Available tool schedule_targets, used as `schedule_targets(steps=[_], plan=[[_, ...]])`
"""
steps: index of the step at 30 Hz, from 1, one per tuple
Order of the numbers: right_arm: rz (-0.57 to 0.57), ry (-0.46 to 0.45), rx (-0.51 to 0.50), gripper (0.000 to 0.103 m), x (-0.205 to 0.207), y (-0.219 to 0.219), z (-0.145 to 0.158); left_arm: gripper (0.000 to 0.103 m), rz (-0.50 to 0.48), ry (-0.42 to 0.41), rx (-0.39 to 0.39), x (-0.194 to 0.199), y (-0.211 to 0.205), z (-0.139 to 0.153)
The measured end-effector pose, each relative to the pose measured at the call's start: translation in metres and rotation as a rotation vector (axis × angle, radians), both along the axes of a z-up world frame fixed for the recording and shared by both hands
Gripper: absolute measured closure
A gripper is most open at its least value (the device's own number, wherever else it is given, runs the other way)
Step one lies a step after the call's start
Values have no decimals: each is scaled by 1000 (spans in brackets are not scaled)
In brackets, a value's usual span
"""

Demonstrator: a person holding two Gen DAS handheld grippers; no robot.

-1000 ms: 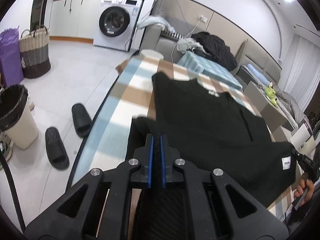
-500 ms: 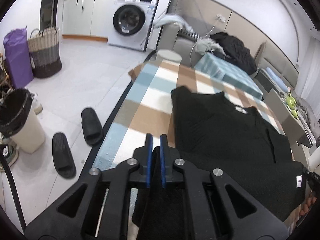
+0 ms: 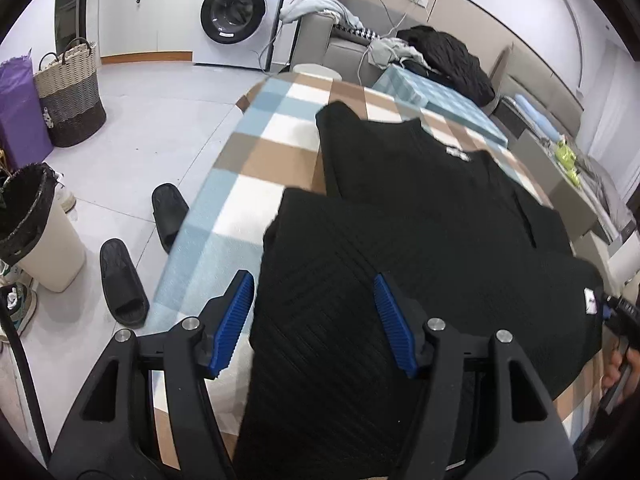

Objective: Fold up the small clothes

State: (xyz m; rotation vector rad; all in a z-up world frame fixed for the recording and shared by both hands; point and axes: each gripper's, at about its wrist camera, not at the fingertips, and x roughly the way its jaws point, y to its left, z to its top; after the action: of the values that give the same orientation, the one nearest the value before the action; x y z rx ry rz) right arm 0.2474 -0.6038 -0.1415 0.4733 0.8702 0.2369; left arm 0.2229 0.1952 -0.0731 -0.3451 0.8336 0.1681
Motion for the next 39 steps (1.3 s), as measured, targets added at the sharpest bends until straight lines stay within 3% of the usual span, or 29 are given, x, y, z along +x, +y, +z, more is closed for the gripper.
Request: schedule_targets(steps=[3,8,16,17,20,26,37,39], plan=[[34,2,3,48,3,12,-1,43,-14,18,-5,3,-7,-7],[129,7,-88,48,4,38,-1,43,-29,27,-1,7,-15,-14],[153,15,-138,48,4,49,-5,43,-36,24,-32,13,-14,-18],[156,13,-152,48,3,51,-4,45,-35,24,-33,13,-13,-18],[170,7,-195,57,0,57,-5,68,-82,15,-54,13,-20,-19],[182,5,-208,67,-5,62,-7,77,-104,11,18,13,-34,-16],[186,29,-186,67,-31,52,-5,77,-133,11,71,-21,-44,-12],[166,27,-163,60,-32,45,-4,68,-126,1,92,-28,-43,-11]])
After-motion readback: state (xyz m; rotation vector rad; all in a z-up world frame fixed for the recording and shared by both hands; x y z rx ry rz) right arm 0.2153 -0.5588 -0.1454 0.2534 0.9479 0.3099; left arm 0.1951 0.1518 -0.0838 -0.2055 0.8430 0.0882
